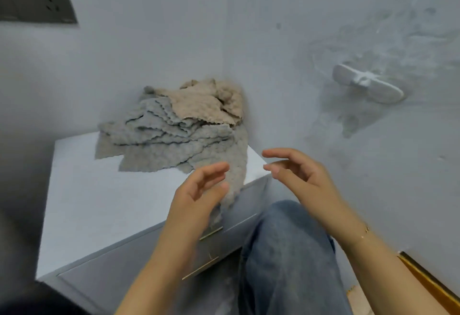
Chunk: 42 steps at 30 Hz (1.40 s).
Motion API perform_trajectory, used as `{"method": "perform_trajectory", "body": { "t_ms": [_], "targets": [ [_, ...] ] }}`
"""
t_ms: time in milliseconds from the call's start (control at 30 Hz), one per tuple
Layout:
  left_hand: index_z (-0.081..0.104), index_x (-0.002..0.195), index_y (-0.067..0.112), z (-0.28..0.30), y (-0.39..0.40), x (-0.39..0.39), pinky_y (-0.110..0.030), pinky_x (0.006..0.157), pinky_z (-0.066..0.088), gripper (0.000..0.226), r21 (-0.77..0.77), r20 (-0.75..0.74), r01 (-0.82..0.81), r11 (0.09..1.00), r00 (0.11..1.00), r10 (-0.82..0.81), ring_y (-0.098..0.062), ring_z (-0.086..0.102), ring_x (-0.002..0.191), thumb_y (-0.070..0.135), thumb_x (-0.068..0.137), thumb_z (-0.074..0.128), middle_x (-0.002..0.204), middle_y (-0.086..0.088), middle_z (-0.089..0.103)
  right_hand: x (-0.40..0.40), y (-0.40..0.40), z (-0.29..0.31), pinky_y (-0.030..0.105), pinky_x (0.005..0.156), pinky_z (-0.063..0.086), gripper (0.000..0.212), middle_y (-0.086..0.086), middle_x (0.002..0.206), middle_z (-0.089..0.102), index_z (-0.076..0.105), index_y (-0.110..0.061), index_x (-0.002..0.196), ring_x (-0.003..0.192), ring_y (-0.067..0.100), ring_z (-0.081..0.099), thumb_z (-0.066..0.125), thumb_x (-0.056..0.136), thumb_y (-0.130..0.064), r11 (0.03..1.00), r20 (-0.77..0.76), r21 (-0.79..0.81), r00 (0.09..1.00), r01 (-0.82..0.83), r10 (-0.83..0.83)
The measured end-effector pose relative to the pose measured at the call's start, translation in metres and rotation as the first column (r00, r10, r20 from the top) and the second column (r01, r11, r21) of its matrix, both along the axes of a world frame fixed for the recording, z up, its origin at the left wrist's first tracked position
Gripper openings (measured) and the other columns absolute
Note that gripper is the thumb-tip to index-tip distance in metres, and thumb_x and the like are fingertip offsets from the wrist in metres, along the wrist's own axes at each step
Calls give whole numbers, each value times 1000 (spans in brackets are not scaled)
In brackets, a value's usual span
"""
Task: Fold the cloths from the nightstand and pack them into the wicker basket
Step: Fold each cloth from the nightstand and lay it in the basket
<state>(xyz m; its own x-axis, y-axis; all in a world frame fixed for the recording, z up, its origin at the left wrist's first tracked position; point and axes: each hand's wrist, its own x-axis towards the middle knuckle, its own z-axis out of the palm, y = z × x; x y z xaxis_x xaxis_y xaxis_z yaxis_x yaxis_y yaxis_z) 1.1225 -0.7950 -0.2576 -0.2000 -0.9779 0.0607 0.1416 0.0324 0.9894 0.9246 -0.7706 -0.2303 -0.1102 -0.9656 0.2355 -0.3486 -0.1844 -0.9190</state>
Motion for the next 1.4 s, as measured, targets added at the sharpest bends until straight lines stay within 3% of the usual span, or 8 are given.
{"method": "perform_trajectory", "body": {
  "t_ms": [267,433,667,833,900,1000,1167,1400],
  "targets": [
    [68,109,35,22,-66,31,-13,87,45,28,-105,152,-99,989,982,114,9,58,108,14,90,65,111,21,68,35,-114,9,9,76,46,22,-10,112,66,67,-22,114,92,-2,61,59,95,-13,994,45,-106,998,-41,46],
    [64,111,37,39,-114,29,-3,79,45,28,-252,366,-106,962,910,196,15,55,103,17,91,65,111,24,63,36,-174,7,14,83,49,22,-3,112,66,66,-25,114,99,4,61,57,95,-17,992,159,-122,987,-1,21],
    [55,130,32,40,-187,20,-16,96,38,41,-541,793,198,817,442,418,-1,46,118,38,90,65,128,18,52,22,-200,-19,18,89,48,23,-15,118,58,63,-28,117,103,-1,56,57,96,-22,984,-37,-176,999,20,-27],
    [70,113,25,41,-212,18,-27,87,50,25,-549,822,257,796,342,456,-6,57,105,34,91,66,115,13,64,19,-213,-19,15,94,42,28,-13,117,55,62,-25,121,108,-2,51,59,93,-21,968,-181,-242,983,-64,20],
    [73,102,24,44,-215,18,-23,79,50,17,-553,810,216,805,366,459,-3,61,91,34,91,65,101,14,68,18,-215,-19,15,96,41,29,-14,117,55,62,-24,121,110,-1,50,62,92,-22,965,-196,-250,980,-74,24],
    [76,88,24,56,-212,15,-17,71,49,12,-521,736,61,851,537,412,1,63,81,35,87,69,84,15,71,19,-218,-19,21,105,37,39,-15,125,52,58,-26,126,120,0,44,68,89,-26,961,-219,-255,975,-105,49],
    [76,82,21,83,-190,9,-12,74,49,6,-495,608,-11,869,710,356,0,66,84,24,84,73,85,14,73,28,-218,-24,23,112,26,72,-13,142,41,34,-32,147,134,4,30,70,85,-33,958,-299,-266,954,-110,27],
    [75,84,23,103,-176,20,-18,77,55,8,-498,551,-80,864,740,386,-4,70,82,29,86,70,83,11,75,25,-216,-29,43,85,51,16,-10,100,66,71,-20,103,98,14,60,59,93,-16,878,-144,-454,960,150,-239]
  ]
}}
